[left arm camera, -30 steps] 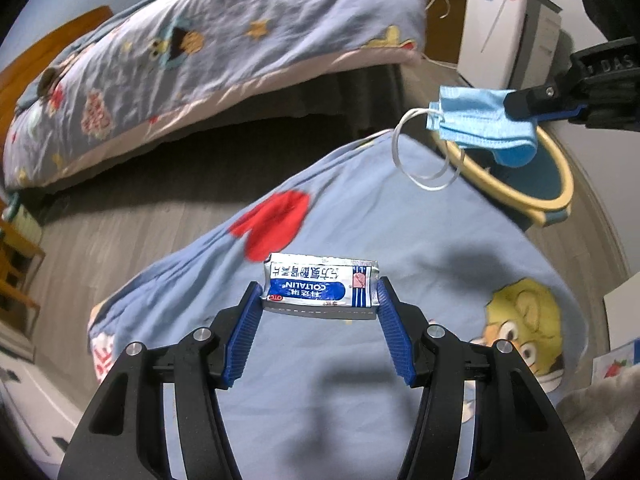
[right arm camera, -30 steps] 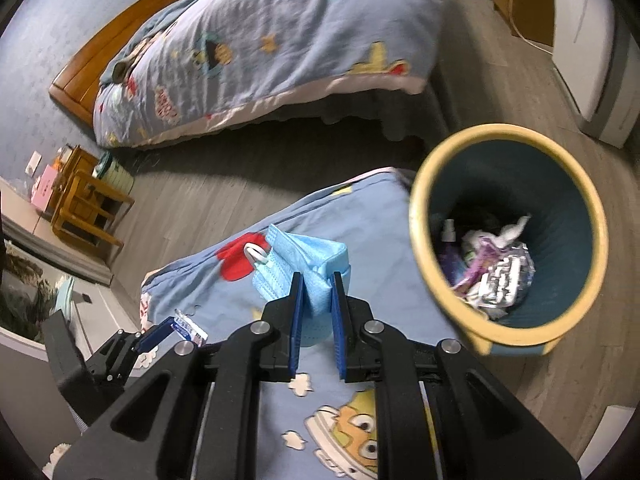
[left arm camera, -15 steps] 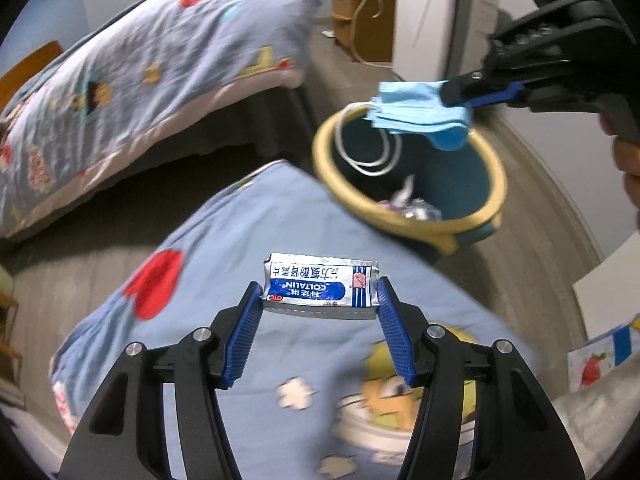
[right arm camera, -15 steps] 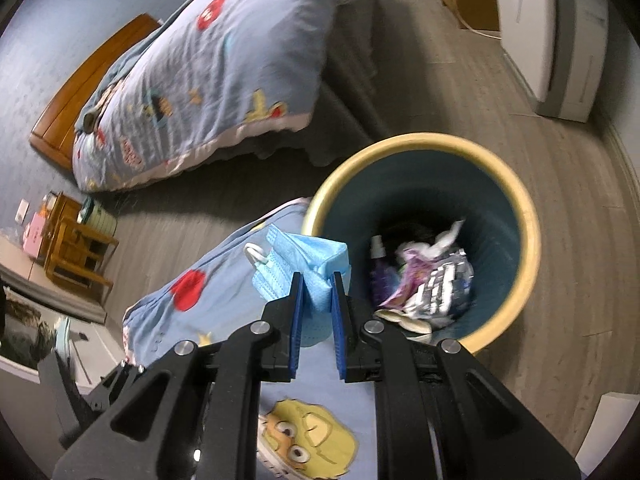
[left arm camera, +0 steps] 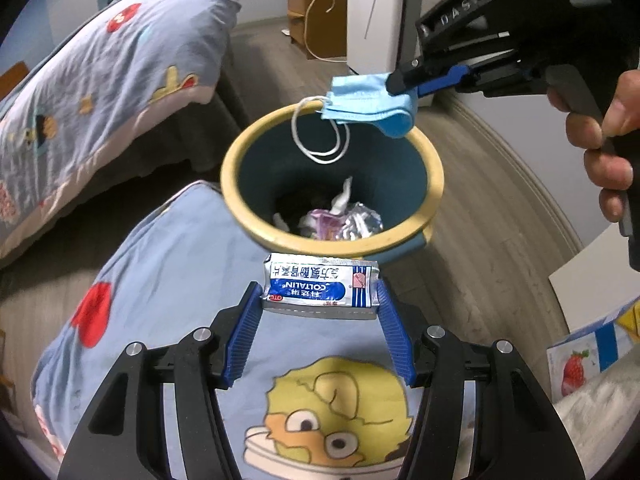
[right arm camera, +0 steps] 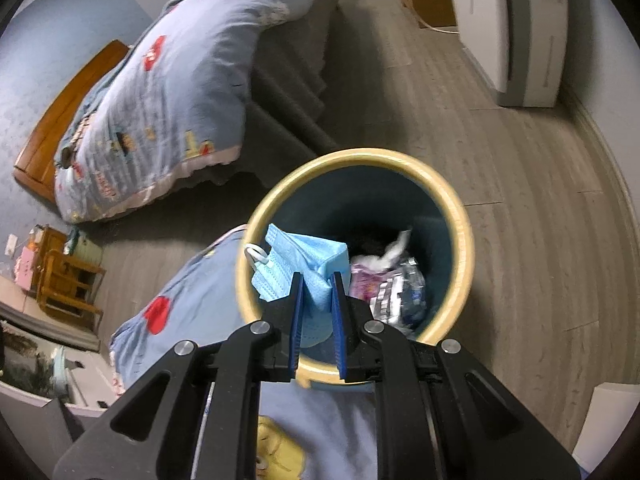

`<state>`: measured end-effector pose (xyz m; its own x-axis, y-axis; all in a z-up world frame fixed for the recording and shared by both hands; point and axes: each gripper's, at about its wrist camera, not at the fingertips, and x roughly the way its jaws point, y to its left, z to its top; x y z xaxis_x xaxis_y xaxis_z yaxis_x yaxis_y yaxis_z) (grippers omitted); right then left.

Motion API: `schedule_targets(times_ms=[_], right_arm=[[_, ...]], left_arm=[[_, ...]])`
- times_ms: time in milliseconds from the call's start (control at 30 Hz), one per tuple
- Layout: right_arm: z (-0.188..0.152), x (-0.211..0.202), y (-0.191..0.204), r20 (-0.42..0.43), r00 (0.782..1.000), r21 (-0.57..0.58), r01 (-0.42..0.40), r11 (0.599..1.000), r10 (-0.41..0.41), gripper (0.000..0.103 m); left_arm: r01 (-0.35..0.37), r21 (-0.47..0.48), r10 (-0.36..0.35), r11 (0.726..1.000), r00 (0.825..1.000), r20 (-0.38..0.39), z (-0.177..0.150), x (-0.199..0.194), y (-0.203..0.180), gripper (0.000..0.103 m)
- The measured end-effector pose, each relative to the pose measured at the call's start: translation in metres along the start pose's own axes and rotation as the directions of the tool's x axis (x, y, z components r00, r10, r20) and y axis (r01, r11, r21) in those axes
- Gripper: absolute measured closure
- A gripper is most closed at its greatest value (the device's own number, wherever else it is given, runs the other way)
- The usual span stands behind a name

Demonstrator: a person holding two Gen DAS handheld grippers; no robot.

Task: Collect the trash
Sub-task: 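Carry the blue mask and small white box over the bin with both grippers, then open both grippers to drop the mask and box into the bin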

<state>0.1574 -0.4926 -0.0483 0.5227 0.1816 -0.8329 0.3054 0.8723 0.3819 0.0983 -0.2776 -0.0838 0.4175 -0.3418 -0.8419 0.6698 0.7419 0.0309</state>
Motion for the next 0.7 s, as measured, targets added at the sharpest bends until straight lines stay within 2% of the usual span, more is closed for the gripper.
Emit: schedule_targets(times_ms=[233, 333, 433, 567, 633, 700], right_arm=[[0.001, 0.019, -0.041, -0.043, 0.999, 0.097, 0.034, 0.995, -0.030, 0.090], [0.001, 0.028, -0.050, -0.057, 0.998, 0.126, 0.040, 0.991, -0.033, 0.090], [0.001, 0.034, -0.056, -0.069, 0.997, 0.148, 0.051, 0.988, -0.041, 0.090], [0.001, 0.045, -0.058, -0.081, 0.996, 0.173, 0.042, 0.984, -0.029, 0.090], [0.002, 0.047, -0.058, -0.070, 0.998, 0.186, 0.016, 0.982, -0.002, 0.090], [0.003, 0.047, -0.057, -0.055, 0.998, 0.184, 0.007, 0.983, 0.003, 0.089]], left_arm=[[-0.022, 0.004, 0.022, 1.000, 1.000, -0.011, 0.032, 0.025, -0.005, 0.044], [-0.043, 0.011, 0.043, 0.999, 0.999, -0.004, 0.049, 0.034, -0.002, 0.044], [-0.064, 0.030, 0.065, 0.997, 0.997, -0.032, 0.065, 0.054, -0.001, 0.044], [-0.075, 0.015, 0.076, 0.997, 0.996, -0.036, 0.080, 0.069, 0.004, 0.044], [-0.095, 0.001, 0.095, 0.995, 0.995, -0.022, 0.084, 0.074, 0.007, 0.041], [-0.098, -0.017, 0.098, 0.995, 0.995, -0.013, 0.085, 0.076, 0.012, 0.032]])
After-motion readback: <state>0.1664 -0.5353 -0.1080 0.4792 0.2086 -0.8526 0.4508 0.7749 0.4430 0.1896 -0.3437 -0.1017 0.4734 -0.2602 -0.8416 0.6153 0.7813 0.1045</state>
